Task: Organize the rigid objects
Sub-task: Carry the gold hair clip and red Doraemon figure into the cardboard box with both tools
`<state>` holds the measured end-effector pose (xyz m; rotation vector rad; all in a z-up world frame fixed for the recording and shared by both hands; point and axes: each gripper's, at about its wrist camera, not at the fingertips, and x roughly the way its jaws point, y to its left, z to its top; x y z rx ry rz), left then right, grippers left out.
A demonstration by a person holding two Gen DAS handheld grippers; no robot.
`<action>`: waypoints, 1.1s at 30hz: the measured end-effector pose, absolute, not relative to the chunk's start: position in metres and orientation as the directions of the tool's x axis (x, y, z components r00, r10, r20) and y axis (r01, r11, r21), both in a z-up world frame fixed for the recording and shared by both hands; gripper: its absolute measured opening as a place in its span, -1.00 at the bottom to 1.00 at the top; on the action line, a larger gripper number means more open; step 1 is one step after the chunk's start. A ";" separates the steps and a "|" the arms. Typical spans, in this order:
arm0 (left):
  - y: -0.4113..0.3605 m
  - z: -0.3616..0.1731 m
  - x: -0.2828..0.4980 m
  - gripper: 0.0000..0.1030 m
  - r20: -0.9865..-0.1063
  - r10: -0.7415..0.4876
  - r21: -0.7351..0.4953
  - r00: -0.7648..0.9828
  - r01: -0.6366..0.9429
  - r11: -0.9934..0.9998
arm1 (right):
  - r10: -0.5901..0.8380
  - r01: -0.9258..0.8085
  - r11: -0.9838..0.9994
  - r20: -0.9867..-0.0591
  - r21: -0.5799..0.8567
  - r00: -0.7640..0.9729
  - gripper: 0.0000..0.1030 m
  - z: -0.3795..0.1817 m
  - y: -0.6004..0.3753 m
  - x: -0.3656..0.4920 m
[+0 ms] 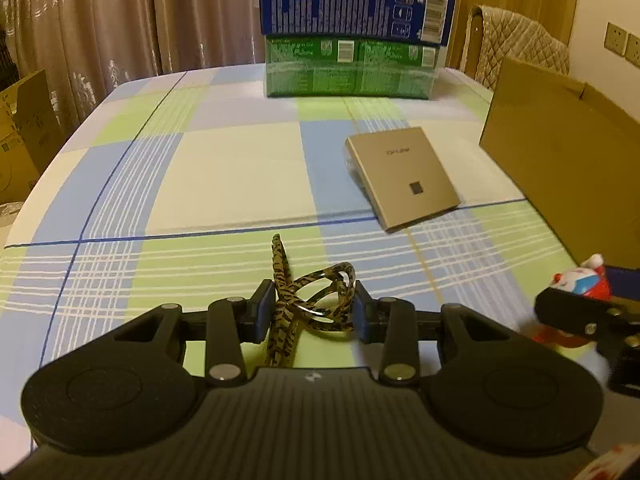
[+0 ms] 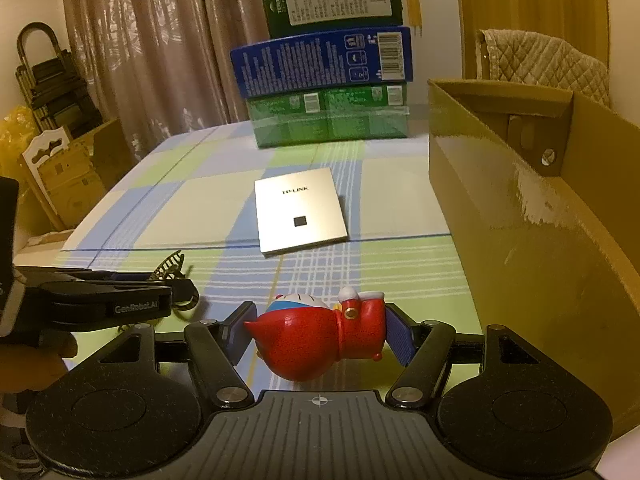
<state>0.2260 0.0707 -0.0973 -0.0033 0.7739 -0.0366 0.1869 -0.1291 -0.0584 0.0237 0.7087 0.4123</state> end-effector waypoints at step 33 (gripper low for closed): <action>-0.034 0.049 0.105 -0.34 -0.600 -0.148 -0.088 0.786 0.120 0.989 | 0.328 -0.294 0.944 -0.497 0.148 0.804 0.26 0.067 -0.238 0.098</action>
